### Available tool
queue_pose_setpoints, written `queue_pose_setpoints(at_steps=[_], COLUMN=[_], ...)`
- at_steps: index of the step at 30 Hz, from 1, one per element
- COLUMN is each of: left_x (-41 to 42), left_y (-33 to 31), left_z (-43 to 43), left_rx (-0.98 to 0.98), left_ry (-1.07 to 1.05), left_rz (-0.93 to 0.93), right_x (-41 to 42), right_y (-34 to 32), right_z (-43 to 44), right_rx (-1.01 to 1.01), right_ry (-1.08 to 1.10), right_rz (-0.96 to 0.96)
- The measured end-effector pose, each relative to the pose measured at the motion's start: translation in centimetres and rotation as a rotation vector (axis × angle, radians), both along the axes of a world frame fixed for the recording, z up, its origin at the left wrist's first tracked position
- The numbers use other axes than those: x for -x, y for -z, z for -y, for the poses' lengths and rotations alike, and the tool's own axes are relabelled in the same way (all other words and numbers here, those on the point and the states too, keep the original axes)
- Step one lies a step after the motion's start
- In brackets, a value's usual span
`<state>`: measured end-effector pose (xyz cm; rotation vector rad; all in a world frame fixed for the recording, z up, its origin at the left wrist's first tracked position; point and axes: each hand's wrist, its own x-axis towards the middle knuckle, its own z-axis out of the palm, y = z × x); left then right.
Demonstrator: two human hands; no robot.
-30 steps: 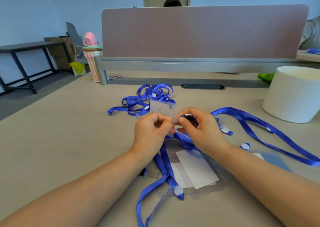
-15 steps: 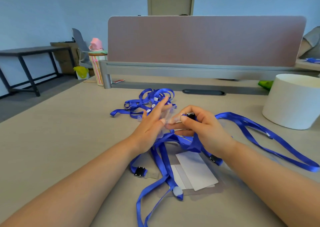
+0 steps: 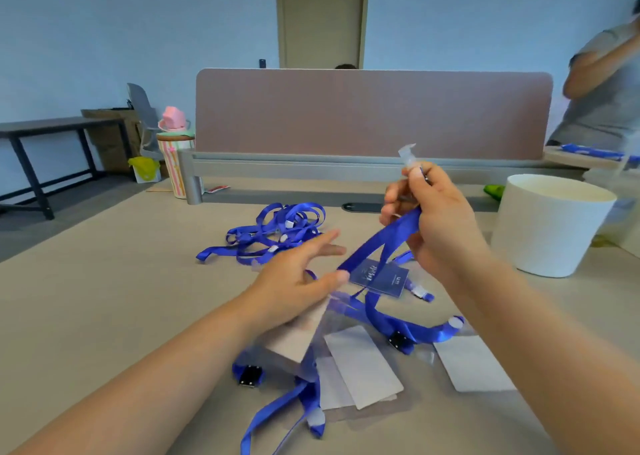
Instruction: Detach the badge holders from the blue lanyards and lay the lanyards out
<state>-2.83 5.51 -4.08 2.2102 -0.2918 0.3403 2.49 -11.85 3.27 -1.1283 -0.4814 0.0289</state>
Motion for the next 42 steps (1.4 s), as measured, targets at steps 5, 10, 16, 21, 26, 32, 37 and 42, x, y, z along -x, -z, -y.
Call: queue_pose_setpoints(at_steps=[5,10,16,21,26,32,37,42], left_x=[-2.1,-3.6,-4.1,-4.9,-5.5,-7.1,-9.6,-11.1], left_y=[-1.7,-4.9,-6.6,-7.9,-8.4,-7.2,-5.3,-5.0], left_z=[4.4,2.9,2.4,5.4,7.0,7.0,8.8,11.3], left_rx=[-0.145,-0.382,0.245,0.423,0.425,0.351,0.246,0.218], left_ry=[0.115,-0.112,0.107,0.1,0.133,0.056,-0.127,-0.178], left_rz=[-0.183,-0.116,-0.23,-0.125,-0.038,0.032,0.124,0.128], right_x=[-0.6,-3.5,-5.8,-5.1,-5.1,-5.2,-5.8,-9.3], right_y=[-1.2,-1.9,-0.7,-0.1,0.4,0.0,-0.9,-2.9], right_z=[1.1,4.5,6.8,6.7,7.1,7.3,11.1,15.5], right_rx=[-0.143,0.037,0.695,0.825,0.985,1.104,0.982,0.998], right_ry=[-0.015,0.222,0.395,0.022,-0.299,-0.025,0.254,0.699], right_rz=[-0.085,-0.069,0.168,0.234,0.258,0.267,0.14,0.253])
